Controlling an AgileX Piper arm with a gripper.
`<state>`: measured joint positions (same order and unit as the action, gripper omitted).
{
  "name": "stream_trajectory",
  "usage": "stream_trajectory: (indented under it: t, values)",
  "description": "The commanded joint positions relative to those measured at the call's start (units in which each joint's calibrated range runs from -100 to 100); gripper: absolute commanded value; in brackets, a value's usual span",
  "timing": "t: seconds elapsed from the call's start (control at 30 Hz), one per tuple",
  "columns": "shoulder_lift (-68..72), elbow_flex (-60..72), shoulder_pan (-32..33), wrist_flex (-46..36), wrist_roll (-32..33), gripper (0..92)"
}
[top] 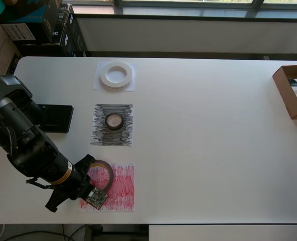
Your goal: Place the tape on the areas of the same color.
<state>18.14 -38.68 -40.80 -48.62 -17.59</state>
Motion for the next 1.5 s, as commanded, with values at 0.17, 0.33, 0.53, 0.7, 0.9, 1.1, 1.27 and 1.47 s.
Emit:
stream_trajectory:
  t: [0.17,0.33,0.53,0.7,0.9,1.1,1.27,1.47]
  values:
    - [4.03,2.74,-0.15,0.12,-0.16,0.0]
    - [6.27,4.28,-0.07,0.12,-0.16,0.0]
    - [9.26,7.10,-0.07,0.12,-0.16,0.0]
    - [10.67,8.55,-0.07,0.12,-0.16,0.0]
    - [10.67,8.74,0.40,0.12,-0.16,0.0]
    - [10.67,8.83,0.64,0.12,0.00,0.0]
    - [10.67,8.83,0.64,0.12,0.00,0.0]
    - [10.67,8.83,0.64,0.12,0.00,0.0]
